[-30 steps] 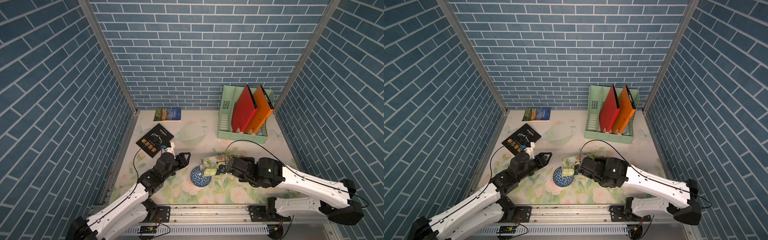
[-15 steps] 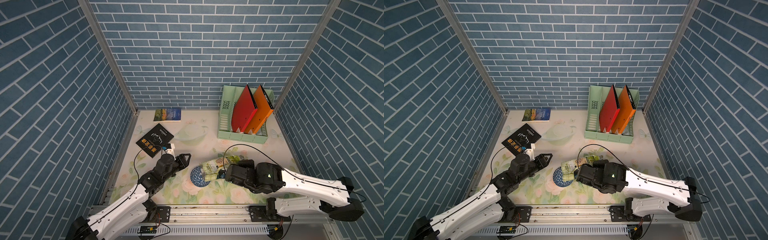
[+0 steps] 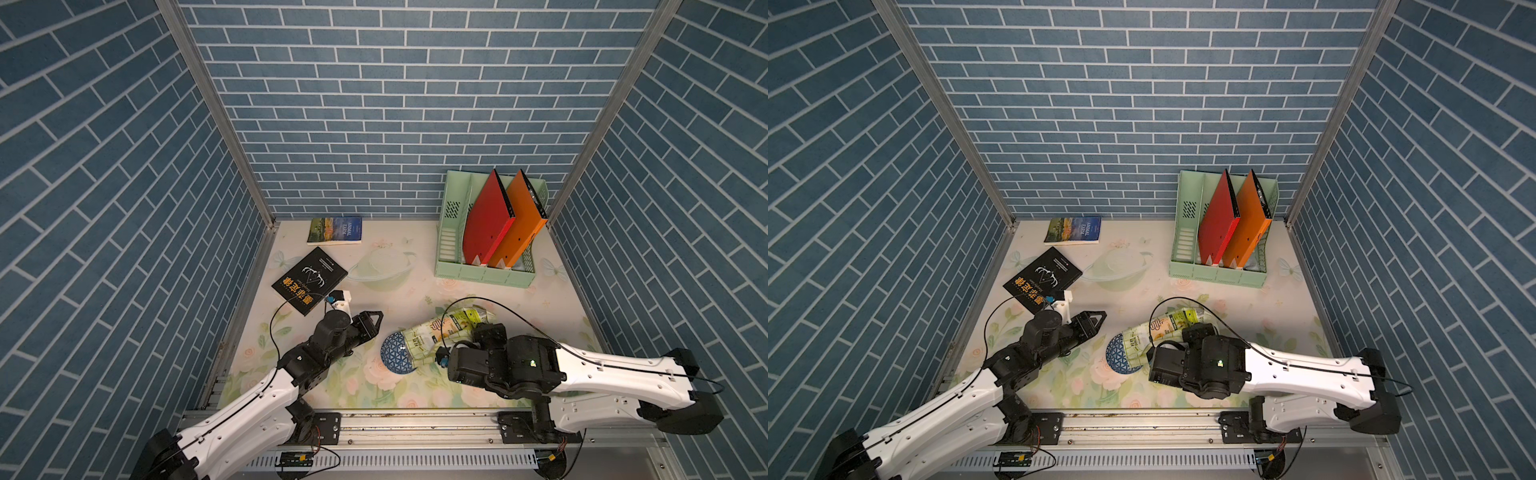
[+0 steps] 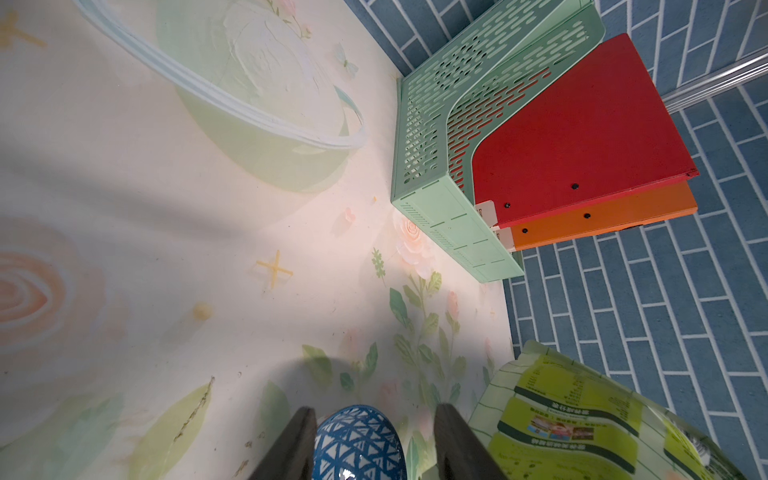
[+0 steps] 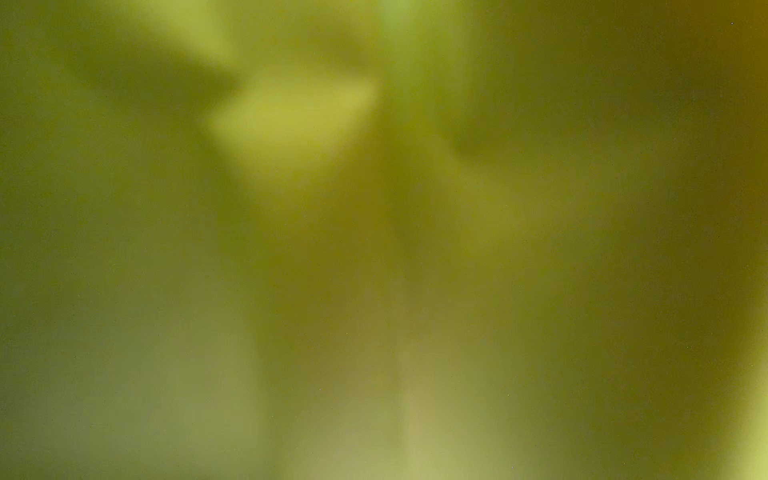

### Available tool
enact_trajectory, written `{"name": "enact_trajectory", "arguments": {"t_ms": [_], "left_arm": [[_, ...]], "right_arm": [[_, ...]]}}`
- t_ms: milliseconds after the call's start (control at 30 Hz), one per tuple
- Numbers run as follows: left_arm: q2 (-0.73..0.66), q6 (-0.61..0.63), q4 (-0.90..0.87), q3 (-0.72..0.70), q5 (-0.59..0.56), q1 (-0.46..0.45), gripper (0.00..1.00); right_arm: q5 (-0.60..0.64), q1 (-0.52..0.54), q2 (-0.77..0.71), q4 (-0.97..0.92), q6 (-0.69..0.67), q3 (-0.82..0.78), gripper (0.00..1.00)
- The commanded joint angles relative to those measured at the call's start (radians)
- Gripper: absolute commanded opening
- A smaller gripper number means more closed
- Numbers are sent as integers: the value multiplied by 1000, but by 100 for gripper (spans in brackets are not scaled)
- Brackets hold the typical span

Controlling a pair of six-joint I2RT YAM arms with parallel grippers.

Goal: Pour the oats into the breakfast bowl
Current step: Pour the oats into the bowl.

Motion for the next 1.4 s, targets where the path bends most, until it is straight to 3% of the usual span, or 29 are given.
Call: {"name": "enact_trajectory", "arguments": {"t_ms": [0,700,1367], "left_arm": [[0,-6,20,-12,-10,-8,52],[23,-32,56,-39,-34,-33,51],[30,-57,81,-60,-37,-35,51]], "right_arm": [[154,13,-3,0,1,7,0],[222,33,53,41,-53,-10,0],[362,105,30,94,-98,-88,0]]}}
